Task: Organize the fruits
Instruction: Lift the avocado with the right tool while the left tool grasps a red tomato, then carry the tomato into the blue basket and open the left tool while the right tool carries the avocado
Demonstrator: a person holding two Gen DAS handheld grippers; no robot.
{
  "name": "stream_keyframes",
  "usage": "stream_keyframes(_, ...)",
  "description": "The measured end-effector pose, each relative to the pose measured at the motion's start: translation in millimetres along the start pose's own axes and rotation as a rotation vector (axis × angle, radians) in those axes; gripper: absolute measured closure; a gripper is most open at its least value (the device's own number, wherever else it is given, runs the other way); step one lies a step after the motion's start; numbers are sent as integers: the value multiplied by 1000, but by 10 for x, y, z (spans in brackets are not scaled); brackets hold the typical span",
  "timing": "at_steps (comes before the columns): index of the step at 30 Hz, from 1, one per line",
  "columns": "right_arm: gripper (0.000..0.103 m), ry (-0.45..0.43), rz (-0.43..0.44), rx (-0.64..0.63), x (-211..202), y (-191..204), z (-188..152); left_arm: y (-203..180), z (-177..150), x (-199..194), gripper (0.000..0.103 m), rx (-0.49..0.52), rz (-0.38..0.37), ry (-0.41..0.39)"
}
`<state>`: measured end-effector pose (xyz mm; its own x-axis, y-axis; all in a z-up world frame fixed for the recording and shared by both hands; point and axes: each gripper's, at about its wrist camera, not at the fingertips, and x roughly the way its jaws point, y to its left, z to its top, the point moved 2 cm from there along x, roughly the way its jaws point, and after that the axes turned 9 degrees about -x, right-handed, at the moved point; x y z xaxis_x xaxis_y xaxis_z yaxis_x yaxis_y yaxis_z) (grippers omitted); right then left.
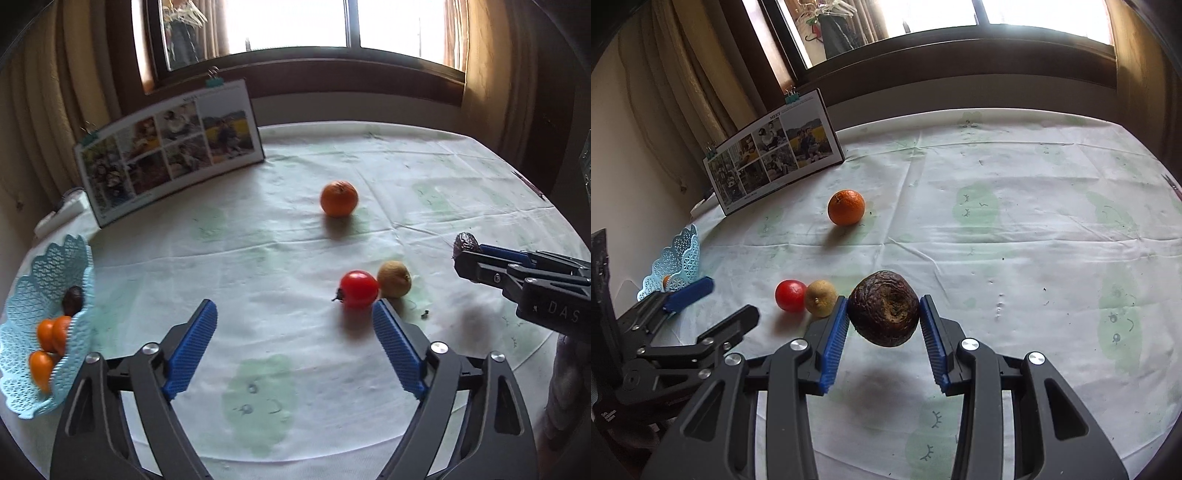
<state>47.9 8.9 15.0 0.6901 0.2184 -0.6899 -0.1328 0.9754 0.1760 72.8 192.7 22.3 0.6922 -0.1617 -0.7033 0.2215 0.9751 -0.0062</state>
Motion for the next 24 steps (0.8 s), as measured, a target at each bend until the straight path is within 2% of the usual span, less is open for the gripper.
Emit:
stream_keyframes(6, 63, 1, 9, 15, 13, -13, -3, -104, 6, 189, 35, 11, -51, 62)
stream_keyframes(12, 63, 9, 7, 26, 40, -37, -20, -210, 39, 293, 36, 34, -64, 82)
stream_keyframes(15, 63, 9, 7, 27, 47, -37, -15, -251, 55, 312, 45, 41, -77, 85)
stream_keyframes(17, 63, 11, 9, 28, 50, -37, -16, -268, 58, 336, 48, 43, -84, 92)
stream_keyframes(19, 63, 11, 9, 27, 50, -37, -13, -277, 48, 361, 59, 46, -85, 97)
stream_keyframes(22, 63, 10, 7, 27, 52, -34, -13, -277, 31, 380, 70, 43, -104, 108)
stream_keyframes(24, 63, 10, 7, 25, 53, -32, -13, -274, 29, 368, 71, 40, -110, 106)
